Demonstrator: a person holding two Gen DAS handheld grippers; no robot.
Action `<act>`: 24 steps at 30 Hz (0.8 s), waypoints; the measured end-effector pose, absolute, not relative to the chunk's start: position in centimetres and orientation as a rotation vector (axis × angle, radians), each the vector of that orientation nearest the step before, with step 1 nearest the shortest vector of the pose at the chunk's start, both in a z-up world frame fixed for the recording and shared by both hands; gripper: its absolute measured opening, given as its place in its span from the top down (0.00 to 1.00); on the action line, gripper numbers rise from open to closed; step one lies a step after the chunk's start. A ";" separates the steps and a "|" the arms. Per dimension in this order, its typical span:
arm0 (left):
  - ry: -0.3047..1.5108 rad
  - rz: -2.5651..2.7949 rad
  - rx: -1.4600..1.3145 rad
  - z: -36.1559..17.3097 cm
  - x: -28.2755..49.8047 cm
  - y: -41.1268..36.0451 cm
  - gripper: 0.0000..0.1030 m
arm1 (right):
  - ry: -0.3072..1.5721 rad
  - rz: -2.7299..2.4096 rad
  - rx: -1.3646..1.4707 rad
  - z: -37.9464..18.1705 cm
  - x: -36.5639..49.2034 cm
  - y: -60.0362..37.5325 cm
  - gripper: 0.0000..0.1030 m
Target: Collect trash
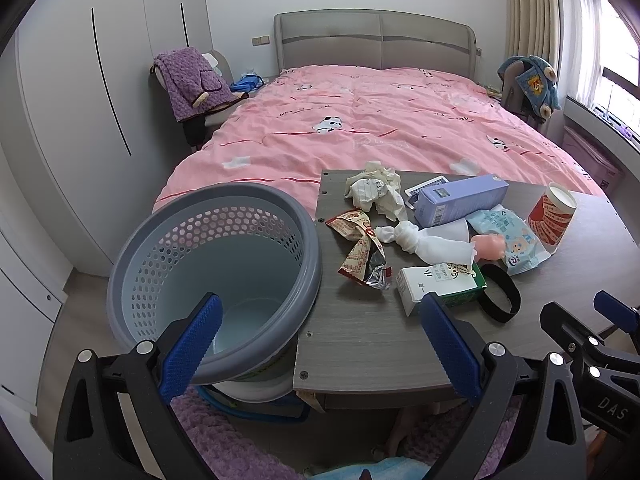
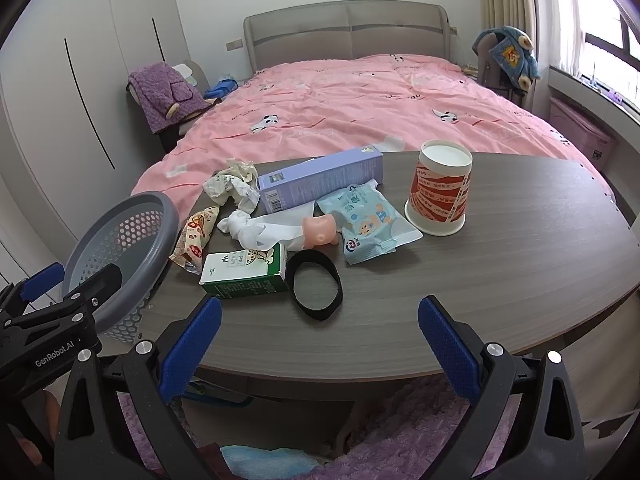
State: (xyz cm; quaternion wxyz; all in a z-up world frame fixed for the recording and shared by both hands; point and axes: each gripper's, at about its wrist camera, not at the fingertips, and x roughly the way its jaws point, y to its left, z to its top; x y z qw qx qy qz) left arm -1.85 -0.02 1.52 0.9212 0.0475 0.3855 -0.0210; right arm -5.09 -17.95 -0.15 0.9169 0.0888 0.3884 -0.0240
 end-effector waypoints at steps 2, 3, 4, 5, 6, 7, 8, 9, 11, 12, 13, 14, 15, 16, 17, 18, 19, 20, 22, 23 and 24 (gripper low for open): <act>0.789 -0.042 0.099 1.6 -1.9 0.0 0.08 | 0.798 -0.051 0.183 -0.2 -5.0 -17.9 0.06; 0.790 -0.043 0.099 1.6 -1.9 0.0 0.08 | 0.797 -0.050 0.184 -0.1 -5.1 -17.9 0.06; 0.789 -0.042 0.100 1.6 -2.0 0.0 0.08 | 0.796 -0.050 0.185 0.0 -5.1 -17.9 0.06; 0.788 -0.043 0.099 1.6 -2.0 0.0 0.08 | 0.794 -0.050 0.185 -0.1 -5.2 -17.8 0.06; 0.788 -0.043 0.099 1.6 -2.0 0.0 0.08 | 0.793 -0.050 0.184 -0.1 -5.2 -17.8 0.06; 0.788 -0.042 0.099 1.7 -2.0 0.1 0.08 | 0.791 -0.050 0.183 0.0 -5.2 -17.8 0.06; 0.788 -0.043 0.099 1.6 -2.0 0.0 0.08 | 0.789 -0.051 0.181 0.1 -5.2 -17.8 0.06; 0.788 -0.042 0.099 1.6 -2.0 0.0 0.08 | 0.788 -0.050 0.181 0.1 -5.2 -17.7 0.06; 0.787 -0.042 0.099 1.7 -2.0 0.0 0.08 | 0.784 -0.051 0.177 0.2 -5.3 -17.6 0.06; 0.786 -0.042 0.097 1.7 -2.0 0.1 0.08 | 0.782 -0.051 0.174 0.3 -5.3 -17.6 0.06; 0.785 -0.043 0.096 1.7 -2.1 0.2 0.08 | 0.782 -0.051 0.173 0.3 -5.3 -17.6 0.06; 0.785 -0.042 0.096 1.7 -2.1 0.2 0.08 | 0.782 -0.050 0.173 0.3 -5.3 -17.5 0.06; 0.784 -0.042 0.096 1.7 -2.1 0.2 0.08 | 0.782 -0.049 0.172 0.3 -5.3 -17.5 0.06; 0.785 -0.041 0.096 1.7 -2.1 0.3 0.08 | 0.781 -0.050 0.173 0.3 -5.3 -17.5 0.06; 0.785 -0.043 0.095 1.7 -2.1 0.3 0.08 | 0.781 -0.050 0.173 0.3 -5.3 -17.5 0.06; 0.784 -0.043 0.095 1.7 -2.1 0.3 0.08 | 0.780 -0.051 0.173 0.3 -5.3 -17.5 0.06; 0.784 -0.042 0.095 1.7 -2.1 0.3 0.08 | 0.780 -0.052 0.172 0.3 -5.3 -17.5 0.06; 0.785 -0.043 0.096 1.7 -2.1 0.2 0.08 | 0.780 -0.050 0.174 0.3 -5.3 -17.6 0.06; 0.786 -0.041 0.096 1.6 -2.1 0.3 0.08 | 0.781 -0.051 0.176 0.3 -5.3 -17.5 0.06; 0.787 -0.040 0.096 1.7 -2.1 0.4 0.08 | 0.781 -0.051 0.175 0.3 -5.3 -17.5 0.06; 0.786 -0.039 0.095 1.6 -2.1 0.3 0.08 | 0.781 -0.052 0.174 0.3 -5.3 -17.5 0.06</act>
